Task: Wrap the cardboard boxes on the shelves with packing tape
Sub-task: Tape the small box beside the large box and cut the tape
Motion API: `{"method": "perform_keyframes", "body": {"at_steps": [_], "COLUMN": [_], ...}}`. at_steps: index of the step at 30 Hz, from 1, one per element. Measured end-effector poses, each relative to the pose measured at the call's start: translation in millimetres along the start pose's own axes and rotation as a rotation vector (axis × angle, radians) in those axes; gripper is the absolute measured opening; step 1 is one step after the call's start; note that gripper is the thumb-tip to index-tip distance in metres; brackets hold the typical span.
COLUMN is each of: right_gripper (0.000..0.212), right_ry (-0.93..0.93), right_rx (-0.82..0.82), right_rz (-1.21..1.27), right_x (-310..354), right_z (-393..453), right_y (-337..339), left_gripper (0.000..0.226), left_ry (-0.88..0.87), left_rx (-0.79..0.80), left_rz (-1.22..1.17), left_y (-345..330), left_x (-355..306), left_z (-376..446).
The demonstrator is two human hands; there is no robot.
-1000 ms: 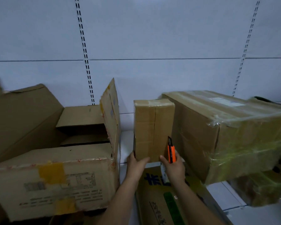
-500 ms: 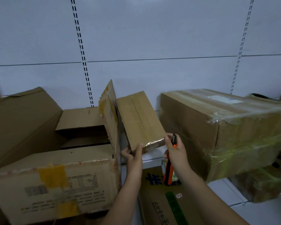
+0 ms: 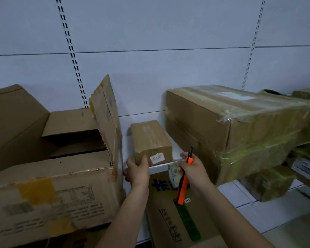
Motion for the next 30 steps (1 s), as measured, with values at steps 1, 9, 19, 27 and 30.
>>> {"method": "perform_keyframes", "body": {"at_steps": [1,9,19,27,30], "right_gripper": [0.025,0.012,0.014,0.017,0.021], "right_ry": [0.000,0.127,0.064,0.086,0.120], "right_rx": [-0.025,-0.151,-0.050,-0.016,-0.045], "right_rz": [-0.064,-0.451,-0.556,-0.501,-0.494], "right_x": [-5,-32,-56,-60,-55], "right_z": [-2,-24,-41,-37,-33], "right_y": [5,43,59,57,61], "left_gripper": [0.052,0.031,0.069,0.023,0.026], "left_ry": [-0.034,0.018,0.325,0.601,0.653], "left_rx": [-0.085,0.296,0.264,0.429,0.425], "left_rz": [0.089,0.108,0.042,-0.218,-0.270], "left_y": [6,-54,-109,-100,-98], "left_x": [7,65,52,24,24], "left_z": [-5,-40,-18,-36,-45]}}
Point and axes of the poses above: each hand's wrist, its own z-axis towards the middle knuckle, its own y-axis out of the back of the hand, x = y × z, the point moved 6 cm from there along z, towards the middle knuckle, and after that the axes turned 8 degrees about -z, right-handed, at the moved point
